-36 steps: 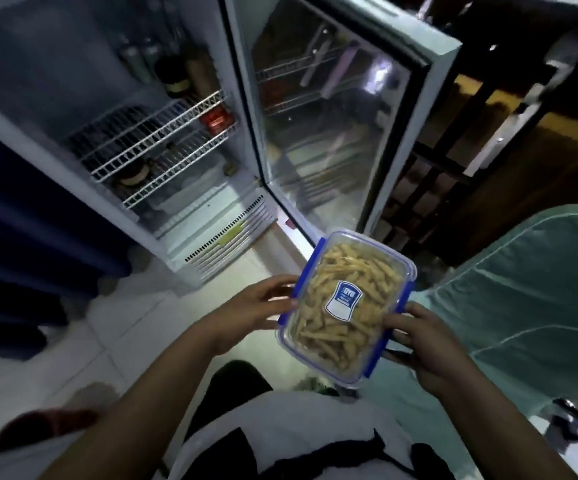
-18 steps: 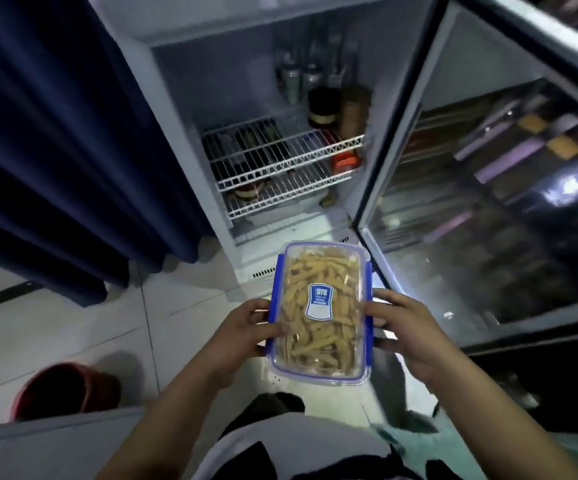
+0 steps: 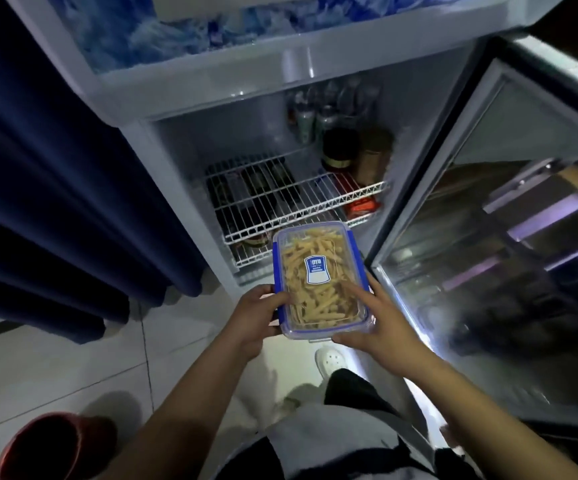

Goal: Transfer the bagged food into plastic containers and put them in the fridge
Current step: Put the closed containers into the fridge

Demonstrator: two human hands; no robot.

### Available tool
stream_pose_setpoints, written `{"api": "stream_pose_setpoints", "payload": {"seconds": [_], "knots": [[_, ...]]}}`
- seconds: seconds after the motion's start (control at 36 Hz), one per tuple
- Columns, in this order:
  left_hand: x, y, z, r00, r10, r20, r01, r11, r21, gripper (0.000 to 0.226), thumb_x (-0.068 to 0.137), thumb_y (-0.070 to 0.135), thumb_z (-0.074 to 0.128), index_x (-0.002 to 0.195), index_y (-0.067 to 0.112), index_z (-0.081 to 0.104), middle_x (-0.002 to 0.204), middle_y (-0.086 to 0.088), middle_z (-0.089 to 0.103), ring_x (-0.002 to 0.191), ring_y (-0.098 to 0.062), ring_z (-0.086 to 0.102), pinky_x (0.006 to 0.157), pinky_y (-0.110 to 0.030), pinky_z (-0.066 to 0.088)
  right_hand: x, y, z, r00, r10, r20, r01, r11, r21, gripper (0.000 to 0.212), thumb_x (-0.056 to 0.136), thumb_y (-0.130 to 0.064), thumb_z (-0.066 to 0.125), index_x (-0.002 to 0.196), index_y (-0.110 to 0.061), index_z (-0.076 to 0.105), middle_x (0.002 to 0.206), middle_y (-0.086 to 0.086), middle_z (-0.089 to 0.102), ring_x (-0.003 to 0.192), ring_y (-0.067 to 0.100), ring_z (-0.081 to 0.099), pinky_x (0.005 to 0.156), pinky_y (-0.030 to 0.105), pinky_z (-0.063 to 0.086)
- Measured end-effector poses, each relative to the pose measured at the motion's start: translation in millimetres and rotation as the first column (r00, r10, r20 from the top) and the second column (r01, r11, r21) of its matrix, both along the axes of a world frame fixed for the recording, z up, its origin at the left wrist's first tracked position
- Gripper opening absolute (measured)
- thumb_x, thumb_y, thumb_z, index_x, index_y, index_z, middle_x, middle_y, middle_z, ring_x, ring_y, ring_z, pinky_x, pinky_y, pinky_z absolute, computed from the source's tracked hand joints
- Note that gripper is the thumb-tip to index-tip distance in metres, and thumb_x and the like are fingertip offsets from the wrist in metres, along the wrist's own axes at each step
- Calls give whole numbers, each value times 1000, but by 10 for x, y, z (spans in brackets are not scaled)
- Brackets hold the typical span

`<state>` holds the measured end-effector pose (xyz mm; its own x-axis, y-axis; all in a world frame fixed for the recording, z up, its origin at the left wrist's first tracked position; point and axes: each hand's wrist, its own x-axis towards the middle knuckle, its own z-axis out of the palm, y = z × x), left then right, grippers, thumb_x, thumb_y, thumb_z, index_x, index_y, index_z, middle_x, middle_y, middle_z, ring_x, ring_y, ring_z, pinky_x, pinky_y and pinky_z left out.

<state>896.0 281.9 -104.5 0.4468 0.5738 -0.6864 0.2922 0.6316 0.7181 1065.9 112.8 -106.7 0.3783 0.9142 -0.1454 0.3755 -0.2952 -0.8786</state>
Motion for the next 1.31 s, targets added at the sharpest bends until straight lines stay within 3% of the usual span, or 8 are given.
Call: {"api": "stream_pose_setpoints", "payload": {"seconds": [0.19,0.31,0.44,0.69,0.81,0.89,1.06,1.31], "knots": [[571,365,11,997,61,-39,-61,998,-8,29,86,14,73,115,9,68,93,-5,79,74,-16,75,58,-30,59,674,531,-58,995,87,51,-85,996,-37,79,73,-28,89,141,-43,51,162,-18,16,134,-1,42,108,23,41],[919,604,-11,991,117,-71,-119,993,-24,29,89,17,73,117,10,68,99,-8,77,77,-19,74,64,-34,62,1075,884,-103,989,137,51,-136,990,-23,69,75,-25,87,137,-35,58,159,-12,23,130,-9,37,96,-2,29],[1351,857,-104,975,203,-85,-208,976,-57,13,95,17,67,106,10,66,94,-8,74,71,-19,69,55,-31,60,1460,1297,-253,983,148,112,-144,989,-39,54,78,-20,84,128,-31,65,160,-7,27,132,1,36,89,-8,23],[1831,949,-203,928,372,13,-368,911,184,34,93,6,66,122,20,57,110,-9,71,85,-20,70,60,-30,58,1786,1771,-397,971,171,166,-175,985,6,45,88,-15,74,131,-20,64,161,1,32,143,21,39,113,36,38],[1939,752,-260,982,184,-46,-128,824,551,50,88,-1,69,123,32,58,133,-8,59,118,-29,62,98,-43,54,1878,1985,-372,936,178,304,-187,982,-2,49,91,-23,70,138,-24,58,160,2,34,137,28,46,104,38,45],[1949,703,-343,956,-29,-292,246,620,745,71,87,3,72,150,17,44,157,-10,31,139,-29,42,110,-28,43,1919,2064,-393,874,320,365,-265,945,-193,70,92,-32,66,153,-38,33,167,0,15,147,32,29,112,47,36],[1948,759,-441,693,-66,-717,637,522,568,97,88,33,68,161,34,5,170,-3,-8,154,-35,8,120,-57,22,1915,1995,-469,794,421,439,-255,885,-389,91,94,-39,60,155,-47,-6,166,-10,-17,154,28,-5,118,62,10],[2167,1081,-375,511,-31,-859,787,419,452,94,85,30,67,160,26,10,165,-14,15,147,-42,20,120,-55,20,2050,2383,-458,770,439,462,-232,868,-439,82,87,-37,65,154,-31,18,163,1,18,150,34,12,118,59,15]]}}
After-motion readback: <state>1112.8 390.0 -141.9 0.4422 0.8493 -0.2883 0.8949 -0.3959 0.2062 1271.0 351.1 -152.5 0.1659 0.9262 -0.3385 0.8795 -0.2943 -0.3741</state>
